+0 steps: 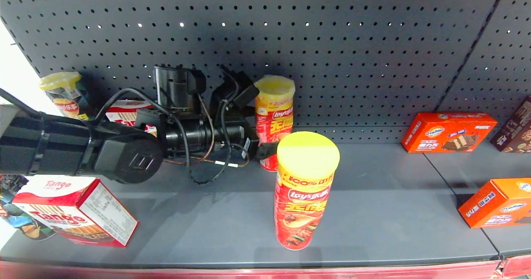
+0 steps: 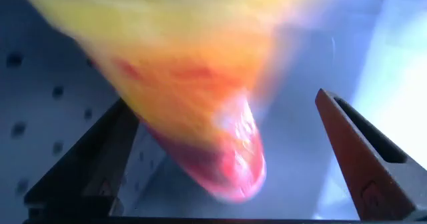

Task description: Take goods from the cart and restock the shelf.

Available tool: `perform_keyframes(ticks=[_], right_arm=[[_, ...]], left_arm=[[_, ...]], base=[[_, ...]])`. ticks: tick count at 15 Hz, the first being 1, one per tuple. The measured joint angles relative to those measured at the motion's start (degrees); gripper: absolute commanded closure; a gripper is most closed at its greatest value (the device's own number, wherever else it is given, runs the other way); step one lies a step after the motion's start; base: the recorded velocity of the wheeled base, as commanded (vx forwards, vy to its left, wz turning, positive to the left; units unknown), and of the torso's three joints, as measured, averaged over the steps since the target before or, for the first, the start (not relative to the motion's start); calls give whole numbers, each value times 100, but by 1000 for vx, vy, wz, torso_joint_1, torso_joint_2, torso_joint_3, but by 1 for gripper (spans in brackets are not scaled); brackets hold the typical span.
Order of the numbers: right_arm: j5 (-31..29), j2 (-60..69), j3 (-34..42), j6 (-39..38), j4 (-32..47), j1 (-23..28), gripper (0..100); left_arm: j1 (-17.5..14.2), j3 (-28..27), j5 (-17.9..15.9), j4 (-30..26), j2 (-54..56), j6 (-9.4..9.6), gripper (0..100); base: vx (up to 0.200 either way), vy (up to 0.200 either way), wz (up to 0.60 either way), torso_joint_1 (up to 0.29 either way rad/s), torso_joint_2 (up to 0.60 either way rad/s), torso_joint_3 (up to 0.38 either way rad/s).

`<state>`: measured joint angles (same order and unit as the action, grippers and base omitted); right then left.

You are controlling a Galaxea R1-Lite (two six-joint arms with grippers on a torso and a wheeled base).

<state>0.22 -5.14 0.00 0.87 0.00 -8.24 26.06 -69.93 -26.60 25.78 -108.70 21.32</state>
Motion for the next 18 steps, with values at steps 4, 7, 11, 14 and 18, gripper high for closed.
perform_keyframes(ticks=[4,7,11,14,18], right_arm=[[0,-2,0,0,7,0,0],[0,-2,0,0,0,0,0],[0,-4,0,-2,2,0,0],[0,-4,0,0,2,0,0],[2,-4,0,0,2,0,0]], left_arm=[[-16,929,897,5,634,5,0],[-22,1251,1211,366,875,-50,0],[-29,1196,1554,424,896,-59,0],[-33,990,1963,421,779,-59,0],[-40,912,2020,410,700,-59,0]], base=[[0,0,0,0,0,0],[0,0,0,0,0,0],[0,0,0,0,0,0],[0,0,0,0,0,0],[0,0,0,0,0,0]])
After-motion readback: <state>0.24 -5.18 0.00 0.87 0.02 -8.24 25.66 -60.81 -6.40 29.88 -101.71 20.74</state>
